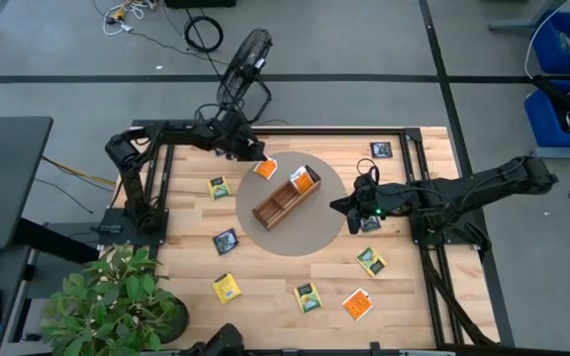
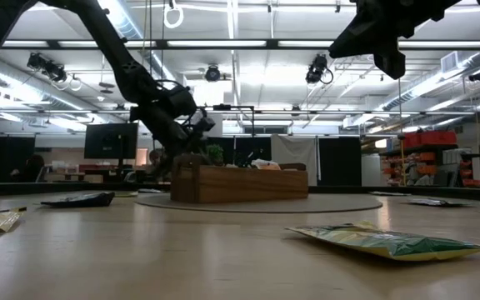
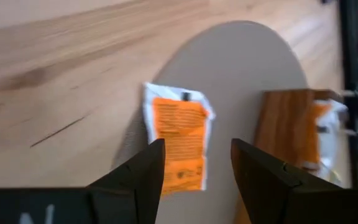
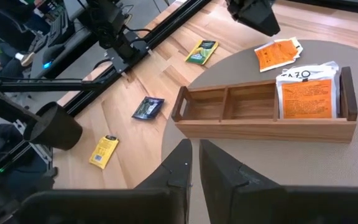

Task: Pick & Place Tea
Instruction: Put the orange tea bag into the right section of the wooden organizer

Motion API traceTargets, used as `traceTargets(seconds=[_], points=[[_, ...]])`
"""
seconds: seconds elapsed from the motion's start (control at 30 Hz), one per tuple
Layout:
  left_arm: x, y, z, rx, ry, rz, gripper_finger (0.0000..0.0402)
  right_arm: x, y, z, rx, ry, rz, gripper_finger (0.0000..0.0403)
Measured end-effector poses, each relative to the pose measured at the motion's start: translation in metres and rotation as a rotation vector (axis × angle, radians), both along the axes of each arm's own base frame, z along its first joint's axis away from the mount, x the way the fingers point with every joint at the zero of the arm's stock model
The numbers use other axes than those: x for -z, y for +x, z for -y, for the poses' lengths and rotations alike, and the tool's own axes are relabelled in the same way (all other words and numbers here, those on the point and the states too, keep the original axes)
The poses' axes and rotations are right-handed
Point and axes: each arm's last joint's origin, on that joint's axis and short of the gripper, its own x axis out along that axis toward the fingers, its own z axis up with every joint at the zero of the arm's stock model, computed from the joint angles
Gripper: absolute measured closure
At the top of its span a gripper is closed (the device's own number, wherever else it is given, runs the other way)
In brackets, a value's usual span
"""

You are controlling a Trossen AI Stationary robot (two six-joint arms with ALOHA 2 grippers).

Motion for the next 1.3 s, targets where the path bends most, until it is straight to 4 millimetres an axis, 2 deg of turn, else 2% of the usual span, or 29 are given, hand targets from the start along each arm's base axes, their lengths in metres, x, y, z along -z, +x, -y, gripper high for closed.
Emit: traceTargets(seconds=[0.33, 1.3], points=[[0.000, 0.011, 0.010, -0.014, 0.064, -0.039, 0.0213, 0.000, 0.000, 0.000, -0.004, 0.001, -0.001, 0.0364], [0.005, 0.015, 0.018, -0.038, 0.110, -0.125, 0.0214, 0.000, 0.000, 0.000, -0.004, -0.027, -0.004, 0.0364]])
